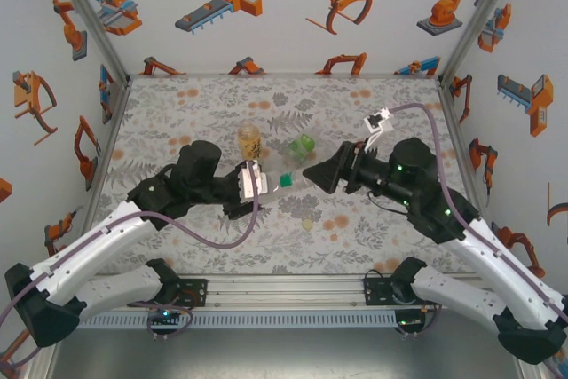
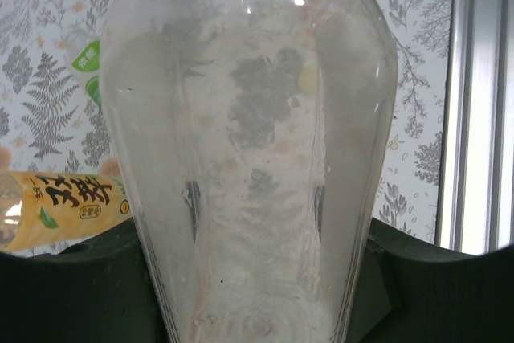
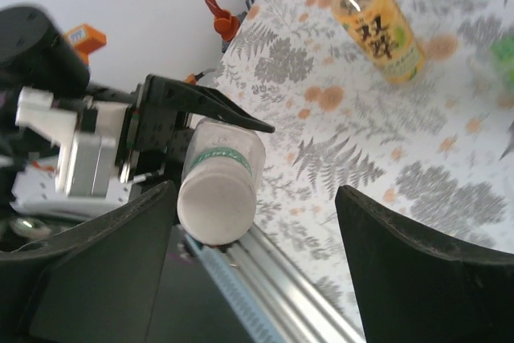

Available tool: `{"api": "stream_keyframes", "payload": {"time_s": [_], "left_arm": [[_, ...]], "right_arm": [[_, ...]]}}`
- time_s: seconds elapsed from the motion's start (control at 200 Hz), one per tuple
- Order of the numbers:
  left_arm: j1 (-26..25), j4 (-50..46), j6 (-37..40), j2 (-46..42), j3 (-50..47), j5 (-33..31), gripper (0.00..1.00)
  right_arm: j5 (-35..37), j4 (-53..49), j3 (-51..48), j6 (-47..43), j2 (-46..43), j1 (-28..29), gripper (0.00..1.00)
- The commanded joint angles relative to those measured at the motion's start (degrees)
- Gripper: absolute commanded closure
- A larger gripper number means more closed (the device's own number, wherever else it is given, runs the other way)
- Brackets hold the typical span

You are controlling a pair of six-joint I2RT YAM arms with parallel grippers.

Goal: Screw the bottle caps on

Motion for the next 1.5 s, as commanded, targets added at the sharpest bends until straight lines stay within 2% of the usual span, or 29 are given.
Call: {"api": "stream_keyframes", "payload": {"time_s": [0.0, 0.05, 0.265, 0.365, 0.506, 0.631, 0.821, 1.192, 1.497], "left_arm": [[-0.2, 0.23, 2.02, -0.99, 0.56, 6.07, 1.0], [-0.2, -0.3, 2.32, -0.86, 0.73, 7.52, 1.0], [-0.37, -2.38, 3.1, 0.48, 1.59, 10.19, 1.0], [-0.42, -3.51, 3.29, 1.25, 2.2, 11.18, 1.0], [-0.55, -4.16, 3.47, 1.7, 2.49, 12.0, 1.0], [-0.59, -4.37, 3.5, 1.98, 2.65, 11.87, 1.0], [-0.64, -4.3, 3.45, 2.15, 2.61, 12.48, 1.0], [-0.64, -4.01, 3.39, 1.83, 2.58, 12.87, 1.0], [-0.64, -3.53, 3.32, 1.78, 2.5, 12.93, 1.0]], "right_arm": [[-8.28, 0.8, 1.18, -20.47, -2.02, 0.06, 0.29], [-13.36, -0.09, 1.58, -27.58, -2.45, 0.02, 0.31], [-26.05, -8.36, 6.65, -52.38, -0.57, 0.07, 0.32], [-27.3, -7.8, 6.71, -58.84, -0.4, 0.05, 0.29], [-30.83, -8.87, 7.7, -64.38, 1.54, 0.07, 0.29], [-34.52, -9.12, 8.39, -65.49, 3.29, 0.13, 0.37], [-33.81, -8.5, 7.43, -65.49, 3.88, 0.16, 0.44], [-33.03, -8.78, 5.49, -64.56, 4.27, 0.15, 0.45], [-32.73, -5.86, 4.14, -61.31, 3.96, 0.12, 0.63]]}}
